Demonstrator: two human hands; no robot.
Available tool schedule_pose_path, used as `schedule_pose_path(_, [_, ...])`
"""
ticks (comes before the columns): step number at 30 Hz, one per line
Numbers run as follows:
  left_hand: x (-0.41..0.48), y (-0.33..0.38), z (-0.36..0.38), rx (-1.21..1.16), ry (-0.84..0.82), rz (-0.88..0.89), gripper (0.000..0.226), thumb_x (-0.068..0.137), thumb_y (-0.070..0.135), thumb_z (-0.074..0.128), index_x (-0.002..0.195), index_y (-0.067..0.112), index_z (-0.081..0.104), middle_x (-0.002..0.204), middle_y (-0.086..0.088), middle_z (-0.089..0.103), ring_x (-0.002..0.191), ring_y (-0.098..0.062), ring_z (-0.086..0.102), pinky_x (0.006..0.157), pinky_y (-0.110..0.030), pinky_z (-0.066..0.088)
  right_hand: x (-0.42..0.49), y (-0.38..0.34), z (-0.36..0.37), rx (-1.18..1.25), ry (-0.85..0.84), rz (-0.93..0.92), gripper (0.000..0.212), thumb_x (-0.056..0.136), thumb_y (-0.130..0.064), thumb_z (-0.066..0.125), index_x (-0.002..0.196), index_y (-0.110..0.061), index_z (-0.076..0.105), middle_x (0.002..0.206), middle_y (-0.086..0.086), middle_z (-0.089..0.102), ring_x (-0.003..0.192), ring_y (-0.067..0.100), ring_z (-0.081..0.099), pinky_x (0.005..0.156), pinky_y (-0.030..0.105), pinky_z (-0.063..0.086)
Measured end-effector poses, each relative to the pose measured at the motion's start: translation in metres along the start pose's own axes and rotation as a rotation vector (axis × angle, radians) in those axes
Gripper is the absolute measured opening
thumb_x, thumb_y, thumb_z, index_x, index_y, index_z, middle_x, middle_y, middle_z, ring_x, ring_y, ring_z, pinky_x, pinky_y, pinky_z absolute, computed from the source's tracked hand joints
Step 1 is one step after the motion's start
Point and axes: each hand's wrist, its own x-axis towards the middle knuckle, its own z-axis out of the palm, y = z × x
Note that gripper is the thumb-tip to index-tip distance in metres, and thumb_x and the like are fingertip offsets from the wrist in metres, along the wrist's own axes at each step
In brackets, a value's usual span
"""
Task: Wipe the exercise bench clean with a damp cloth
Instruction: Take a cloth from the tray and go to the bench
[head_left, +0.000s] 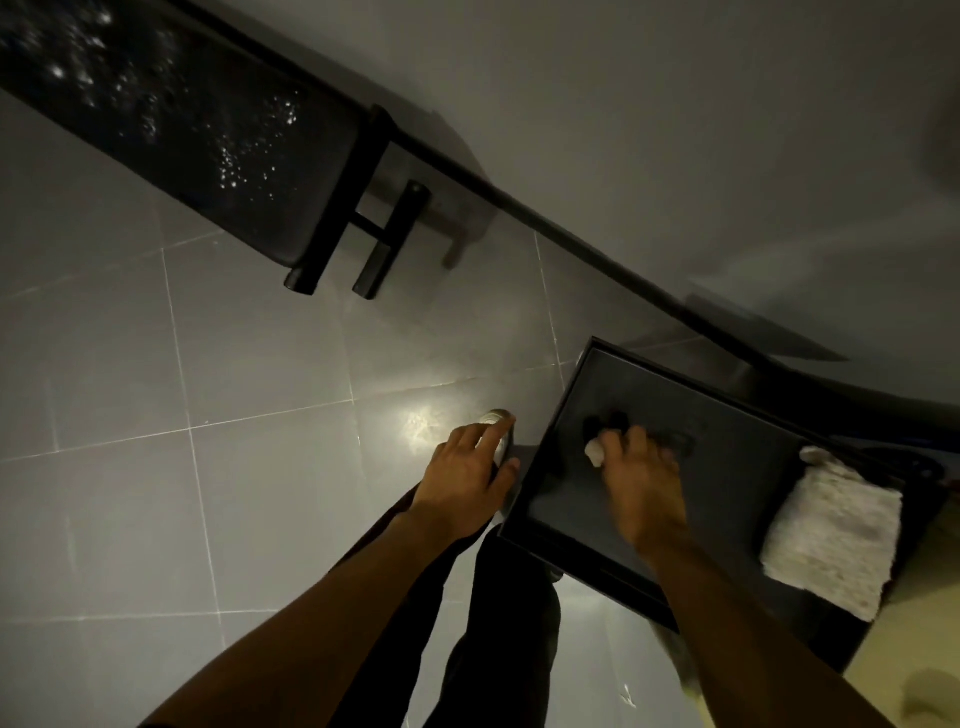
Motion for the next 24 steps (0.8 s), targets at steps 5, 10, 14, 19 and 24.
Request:
schedule_pose_path(5, [-0.022,0.006,-0.022,-0.030,-0.024,0.002,0.051,0.106,0.047,0.043,0.154,0.030,0.038,0.148,-0.006,0.054,0.130,-0.027,0.053,0.108,-0.041,0.045,-0.021,-0.027,-0.055,0.374,-0.036,0.046,0.036,0.089,-0.016,0.066,0.124,-0.011,0.056,0.122,0.017,0.048,0.078,0.041,0.065,0.062,0.039,0.052])
schedule_pose_path(10, [-0.062,0.009,-0.064,-0.102,0.100,-0.009,0.047,0.105,0.045,0.047,0.150,0.029,0.044,0.140,-0.004,0.059,0.125,-0.027,0.056,0.103,-0.039,0.046,-0.049,-0.059,-0.129,0.614,0.042,0.039,0.035,0.096,-0.018,0.059,0.131,-0.014,0.054,0.129,0.010,0.047,0.096,0.030,0.063,0.079,0.022,0.044])
schedule_pose_path(14, [-0.108,0.000,-0.105,-0.227,0.200,-0.036,0.048,0.105,0.046,0.046,0.152,0.034,0.041,0.142,0.001,0.059,0.126,-0.023,0.057,0.103,-0.035,0.046,-0.069,-0.100,-0.185,0.738,0.092,-0.055,0.041,0.096,-0.014,0.060,0.136,-0.018,0.057,0.132,0.006,0.053,0.110,0.015,0.056,0.087,0.004,0.036])
schedule_pose_path(19, [-0.176,-0.031,-0.145,-0.328,0.272,-0.101,0.047,0.106,0.047,0.045,0.151,0.033,0.043,0.144,0.002,0.059,0.126,-0.020,0.058,0.103,-0.032,0.045,-0.094,-0.172,-0.235,0.614,0.065,-0.268,0.036,0.098,-0.020,0.059,0.134,-0.024,0.059,0.130,0.001,0.050,0.110,0.012,0.056,0.081,-0.007,0.035])
schedule_pose_path(24, [-0.241,-0.090,-0.178,-0.442,0.405,-0.183,0.048,0.105,0.049,0.045,0.149,0.032,0.045,0.143,0.003,0.060,0.122,-0.018,0.060,0.099,-0.030,0.046,-0.113,-0.266,-0.259,0.281,0.065,-0.598,0.036,0.098,-0.026,0.057,0.134,-0.027,0.053,0.127,0.002,0.042,0.089,0.012,0.055,0.079,0.013,0.039])
